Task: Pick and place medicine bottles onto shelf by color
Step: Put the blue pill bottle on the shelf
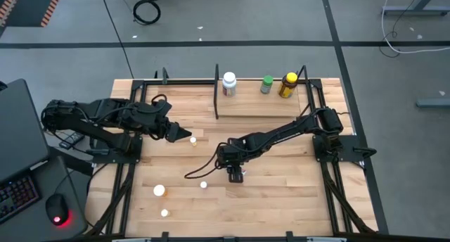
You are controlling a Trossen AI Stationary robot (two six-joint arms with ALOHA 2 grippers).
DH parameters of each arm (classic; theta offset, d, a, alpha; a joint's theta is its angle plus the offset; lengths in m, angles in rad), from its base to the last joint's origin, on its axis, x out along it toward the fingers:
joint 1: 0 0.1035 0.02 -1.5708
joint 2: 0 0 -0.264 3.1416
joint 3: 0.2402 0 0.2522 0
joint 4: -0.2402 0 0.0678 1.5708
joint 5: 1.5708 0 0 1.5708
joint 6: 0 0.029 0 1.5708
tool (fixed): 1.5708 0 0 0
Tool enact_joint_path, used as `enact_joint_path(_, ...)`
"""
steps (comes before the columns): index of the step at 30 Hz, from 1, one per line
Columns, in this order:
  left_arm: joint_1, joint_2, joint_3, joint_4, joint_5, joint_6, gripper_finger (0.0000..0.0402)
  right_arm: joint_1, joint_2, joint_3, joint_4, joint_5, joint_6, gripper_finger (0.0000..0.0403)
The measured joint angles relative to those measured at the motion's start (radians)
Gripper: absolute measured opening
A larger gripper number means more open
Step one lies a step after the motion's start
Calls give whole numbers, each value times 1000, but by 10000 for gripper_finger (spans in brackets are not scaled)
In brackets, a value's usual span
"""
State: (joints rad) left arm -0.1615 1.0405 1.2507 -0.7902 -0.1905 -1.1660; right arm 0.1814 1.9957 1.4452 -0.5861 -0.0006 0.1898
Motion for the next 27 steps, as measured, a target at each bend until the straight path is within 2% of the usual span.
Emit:
enact_joint_path(11, 0, 0, 0, 0, 0, 0, 306, 0, 0, 0, 9, 0, 1, 183)
enact_joint_path(21, 0, 0, 0, -12, 0, 0, 306, 0, 0, 0, 7, 8, 1, 128)
enact_joint_path(27, 0, 0, 0, -11, 0, 0, 306, -6, 0, 2, -6, 18, -7, 132)
